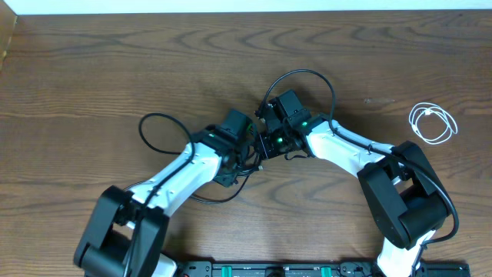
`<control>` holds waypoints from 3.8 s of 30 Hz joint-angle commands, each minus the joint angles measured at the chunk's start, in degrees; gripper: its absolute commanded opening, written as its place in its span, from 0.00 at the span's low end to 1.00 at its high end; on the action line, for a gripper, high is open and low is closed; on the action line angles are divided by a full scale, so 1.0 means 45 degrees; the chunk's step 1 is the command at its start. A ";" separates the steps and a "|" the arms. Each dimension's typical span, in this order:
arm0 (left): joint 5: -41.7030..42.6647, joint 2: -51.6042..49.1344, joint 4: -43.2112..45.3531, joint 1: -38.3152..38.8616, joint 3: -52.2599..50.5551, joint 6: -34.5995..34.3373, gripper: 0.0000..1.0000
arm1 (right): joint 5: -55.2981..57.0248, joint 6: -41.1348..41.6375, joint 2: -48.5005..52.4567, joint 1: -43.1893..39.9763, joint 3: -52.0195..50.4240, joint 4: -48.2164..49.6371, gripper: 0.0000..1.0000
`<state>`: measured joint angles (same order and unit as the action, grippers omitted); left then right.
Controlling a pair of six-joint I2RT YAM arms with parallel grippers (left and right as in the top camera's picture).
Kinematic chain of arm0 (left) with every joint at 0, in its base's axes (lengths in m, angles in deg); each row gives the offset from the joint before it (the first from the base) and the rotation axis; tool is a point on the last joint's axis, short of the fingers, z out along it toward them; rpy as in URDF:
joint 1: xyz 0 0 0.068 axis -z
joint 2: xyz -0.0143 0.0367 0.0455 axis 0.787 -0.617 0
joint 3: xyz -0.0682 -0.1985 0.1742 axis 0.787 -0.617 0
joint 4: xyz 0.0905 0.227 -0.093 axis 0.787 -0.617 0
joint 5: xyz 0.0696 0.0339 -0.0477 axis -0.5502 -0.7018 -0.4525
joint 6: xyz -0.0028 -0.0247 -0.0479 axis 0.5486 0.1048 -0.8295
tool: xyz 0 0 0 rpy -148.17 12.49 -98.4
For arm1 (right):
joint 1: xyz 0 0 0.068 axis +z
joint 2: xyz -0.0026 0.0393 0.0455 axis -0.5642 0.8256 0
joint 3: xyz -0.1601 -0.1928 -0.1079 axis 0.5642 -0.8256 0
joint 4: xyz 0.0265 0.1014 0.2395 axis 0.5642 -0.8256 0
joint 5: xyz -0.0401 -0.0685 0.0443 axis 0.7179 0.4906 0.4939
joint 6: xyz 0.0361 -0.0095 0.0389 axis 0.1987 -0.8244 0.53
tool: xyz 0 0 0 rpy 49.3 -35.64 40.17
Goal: Untangle cables
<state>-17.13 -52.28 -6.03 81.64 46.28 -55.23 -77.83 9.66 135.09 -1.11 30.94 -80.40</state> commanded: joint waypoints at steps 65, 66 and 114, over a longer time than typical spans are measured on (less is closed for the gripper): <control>-0.0525 0.3230 -0.3143 -0.3419 0.0578 1.0443 0.73 | 0.1093 -0.1311 0.0160 0.0053 -0.0024 -0.0107 0.50; -0.0457 0.3259 -0.3055 -0.3551 0.0631 1.0438 0.77 | 0.1093 -0.1311 0.0160 0.0053 -0.0024 -0.0083 0.54; -0.0466 0.3293 -0.2875 -0.3842 0.0622 1.0452 0.98 | 0.1982 -0.1613 -0.1098 -0.0005 -0.0019 -0.0369 0.66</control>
<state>-18.88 -38.25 -18.75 64.59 47.81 -8.04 -70.97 3.28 131.09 -1.11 30.94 -81.93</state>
